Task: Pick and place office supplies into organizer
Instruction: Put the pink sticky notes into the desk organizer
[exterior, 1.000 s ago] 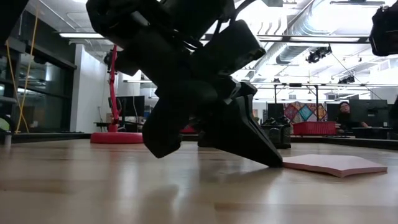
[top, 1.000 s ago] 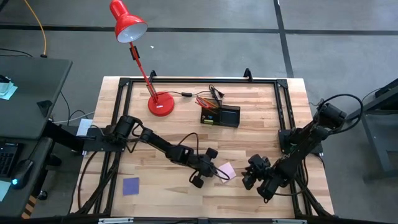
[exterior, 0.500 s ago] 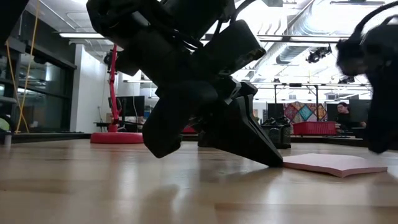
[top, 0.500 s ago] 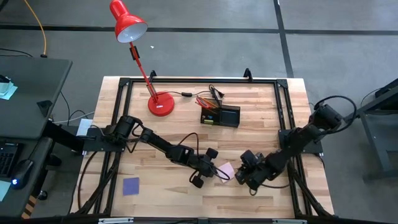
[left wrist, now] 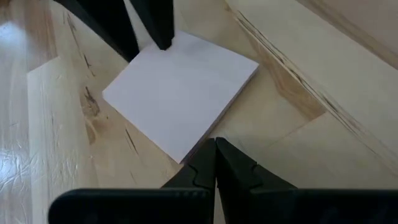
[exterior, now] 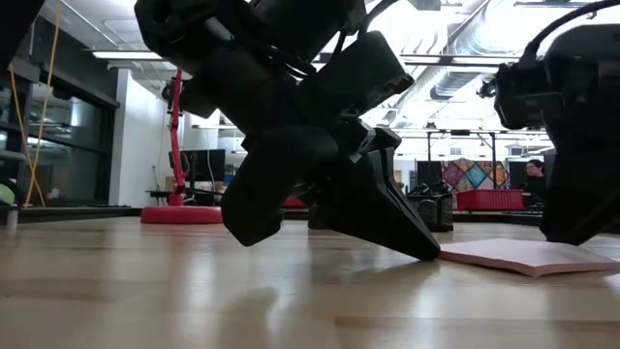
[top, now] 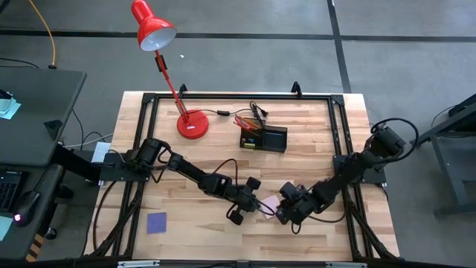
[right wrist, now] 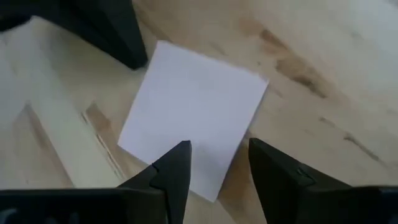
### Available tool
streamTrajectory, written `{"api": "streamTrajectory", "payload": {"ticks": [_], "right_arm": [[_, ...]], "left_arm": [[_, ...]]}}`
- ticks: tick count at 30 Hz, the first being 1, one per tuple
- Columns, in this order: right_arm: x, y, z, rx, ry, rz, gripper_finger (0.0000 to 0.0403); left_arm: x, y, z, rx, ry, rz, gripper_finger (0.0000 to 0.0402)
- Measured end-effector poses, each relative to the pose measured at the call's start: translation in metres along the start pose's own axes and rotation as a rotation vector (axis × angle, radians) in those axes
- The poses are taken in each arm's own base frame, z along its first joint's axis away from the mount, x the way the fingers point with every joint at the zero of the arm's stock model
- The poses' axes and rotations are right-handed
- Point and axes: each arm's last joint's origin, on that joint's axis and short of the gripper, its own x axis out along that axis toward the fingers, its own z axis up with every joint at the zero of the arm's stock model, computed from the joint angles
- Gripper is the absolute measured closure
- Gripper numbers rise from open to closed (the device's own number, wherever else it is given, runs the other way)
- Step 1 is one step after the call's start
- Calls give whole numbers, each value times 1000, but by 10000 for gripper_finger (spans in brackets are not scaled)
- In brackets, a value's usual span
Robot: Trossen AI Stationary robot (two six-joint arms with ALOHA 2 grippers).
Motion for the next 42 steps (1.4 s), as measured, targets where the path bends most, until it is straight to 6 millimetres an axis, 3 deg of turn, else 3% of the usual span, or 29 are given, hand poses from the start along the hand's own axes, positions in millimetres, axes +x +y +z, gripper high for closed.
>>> {"api": "streamTrajectory", "payload": {"ticks": [13, 17, 22, 30, 35, 42], "right_arm": [[15, -23, -1, 80, -88, 291, 258], [15, -27, -4, 87, -93, 281, 300], [14, -24, -3, 54, -115, 304, 389], [13, -26, -2, 25, -173, 272, 398], [0, -30, 5, -15, -254, 206, 400], [-39, -41, 24, -65, -466, 71, 401]], "left_arm": [[0, 0, 0, 0, 1, -1, 402], [0, 0, 0, -2, 3, 4, 402], [0, 0, -1, -10, 8, 11, 401], [-3, 1, 0, -38, 23, 20, 397], [-16, -1, 5, -30, 106, 114, 390], [-34, -27, 18, 13, 108, 298, 387]]}}
